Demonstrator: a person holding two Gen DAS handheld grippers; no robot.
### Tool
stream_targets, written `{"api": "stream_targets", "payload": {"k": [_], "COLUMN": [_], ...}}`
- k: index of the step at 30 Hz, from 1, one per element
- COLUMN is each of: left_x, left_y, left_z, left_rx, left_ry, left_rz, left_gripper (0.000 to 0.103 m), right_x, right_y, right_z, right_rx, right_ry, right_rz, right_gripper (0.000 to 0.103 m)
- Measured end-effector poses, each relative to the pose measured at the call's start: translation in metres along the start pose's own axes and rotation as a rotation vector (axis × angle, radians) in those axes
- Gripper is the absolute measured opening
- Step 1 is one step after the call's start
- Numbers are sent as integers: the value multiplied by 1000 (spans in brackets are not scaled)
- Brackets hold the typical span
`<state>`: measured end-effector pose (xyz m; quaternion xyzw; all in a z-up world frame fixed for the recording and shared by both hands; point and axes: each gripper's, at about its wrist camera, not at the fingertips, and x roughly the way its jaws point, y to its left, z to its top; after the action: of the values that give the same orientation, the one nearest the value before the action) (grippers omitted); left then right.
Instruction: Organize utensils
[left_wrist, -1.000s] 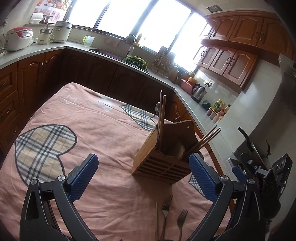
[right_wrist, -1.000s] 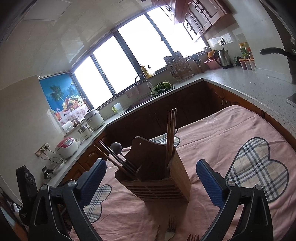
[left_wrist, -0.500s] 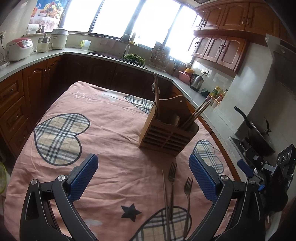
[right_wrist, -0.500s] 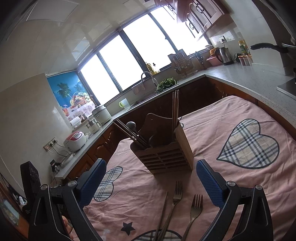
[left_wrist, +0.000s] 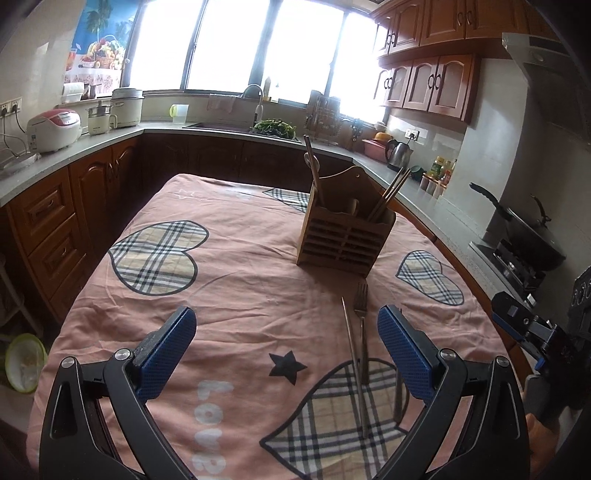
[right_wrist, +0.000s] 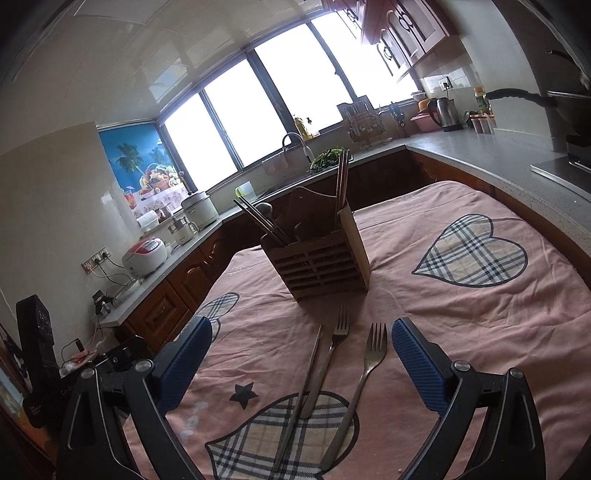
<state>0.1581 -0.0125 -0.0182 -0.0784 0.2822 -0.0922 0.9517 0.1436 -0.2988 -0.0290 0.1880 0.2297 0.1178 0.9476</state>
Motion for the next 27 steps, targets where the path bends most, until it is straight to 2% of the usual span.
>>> {"api": "stream_targets", "payload": {"k": [5, 11, 13, 15, 19, 24, 27], "left_x": [-26, -63, -70, -71, -59, -42, -41], "left_y": [0, -18, -24, -28, -30, -27, -25], "left_z": [0, 28, 31, 26, 2, -24, -34], "left_rx": [13, 102, 114, 117, 109, 124, 124], "left_ry": [-59, -124, -152, -172, -176, -156, -188], "left_rz": [19, 10, 13, 36, 73, 147, 182], "left_gripper": [101, 103, 103, 103, 103, 103, 103], "right_x": [-19, -61, -76, -81, -80, -60, -53], "right_y": [9, 48, 61, 72, 70, 53, 47], "right_z": [-5, 28, 39, 41, 17, -24, -43], "right_rx": [-57, -238, -279, -314, -310, -268, -277], "right_ry": [-15, -115, -159, -165, -201, -197, -212], "right_rz": [-18, -37, -47, -71, -64, -73, -96], "right_gripper": [99, 103, 103, 103, 103, 103, 103]}}
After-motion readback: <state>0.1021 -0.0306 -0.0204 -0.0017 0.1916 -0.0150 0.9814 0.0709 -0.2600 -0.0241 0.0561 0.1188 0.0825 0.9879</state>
